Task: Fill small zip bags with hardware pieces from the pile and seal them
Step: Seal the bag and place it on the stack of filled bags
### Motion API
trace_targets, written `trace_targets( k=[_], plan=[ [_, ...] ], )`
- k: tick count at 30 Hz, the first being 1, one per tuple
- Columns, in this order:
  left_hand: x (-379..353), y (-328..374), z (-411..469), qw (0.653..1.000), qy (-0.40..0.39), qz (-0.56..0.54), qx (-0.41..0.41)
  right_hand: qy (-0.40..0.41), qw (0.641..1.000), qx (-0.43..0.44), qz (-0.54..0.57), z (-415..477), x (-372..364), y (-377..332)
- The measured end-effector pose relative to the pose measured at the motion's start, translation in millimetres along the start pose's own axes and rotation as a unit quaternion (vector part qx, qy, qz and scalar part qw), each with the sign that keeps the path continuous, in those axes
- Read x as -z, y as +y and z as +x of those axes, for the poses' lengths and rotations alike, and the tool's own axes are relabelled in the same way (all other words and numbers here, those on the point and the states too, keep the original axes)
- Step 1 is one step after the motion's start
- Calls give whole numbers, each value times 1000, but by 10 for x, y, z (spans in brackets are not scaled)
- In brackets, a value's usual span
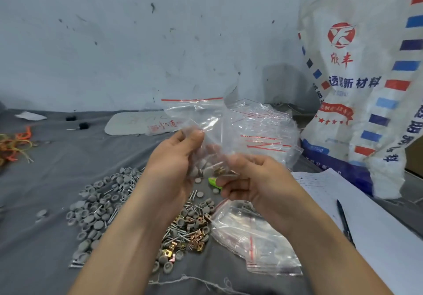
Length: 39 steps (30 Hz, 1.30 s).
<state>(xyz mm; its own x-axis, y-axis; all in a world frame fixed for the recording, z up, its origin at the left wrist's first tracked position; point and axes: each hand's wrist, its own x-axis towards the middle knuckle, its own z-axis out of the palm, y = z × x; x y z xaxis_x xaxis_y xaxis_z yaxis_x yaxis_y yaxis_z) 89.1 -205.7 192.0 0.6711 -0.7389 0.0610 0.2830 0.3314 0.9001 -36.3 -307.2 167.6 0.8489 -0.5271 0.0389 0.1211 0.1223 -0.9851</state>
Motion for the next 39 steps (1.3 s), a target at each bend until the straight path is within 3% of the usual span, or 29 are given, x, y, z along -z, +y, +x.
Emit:
trace_targets(
  k=[2, 6, 11, 18, 31, 36, 39],
  plan=[
    [127, -17, 0, 998, -7, 70, -4, 41, 999, 7, 4, 51, -19, 20],
    [349, -57, -59, 972, -93, 216, 18, 106, 994, 29, -25, 114, -76, 48],
    [384, -130, -50, 989, -64, 131, 30, 128, 990, 30, -43, 88, -127, 35],
    [364, -176, -24, 997, -34, 29, 62, 100, 995, 20, -7, 114, -1, 50],
    [258, -425, 39, 998, 24, 43, 40, 87, 996, -3, 22, 131, 174, 112],
    [242, -503, 71, 997, -35, 47, 58, 149, 987, -32, -44, 167, 383, 139],
    [160, -647, 246, 995, -23, 79, 64, 175, 979, -31, -102, 181, 572, 168]
  ],
)
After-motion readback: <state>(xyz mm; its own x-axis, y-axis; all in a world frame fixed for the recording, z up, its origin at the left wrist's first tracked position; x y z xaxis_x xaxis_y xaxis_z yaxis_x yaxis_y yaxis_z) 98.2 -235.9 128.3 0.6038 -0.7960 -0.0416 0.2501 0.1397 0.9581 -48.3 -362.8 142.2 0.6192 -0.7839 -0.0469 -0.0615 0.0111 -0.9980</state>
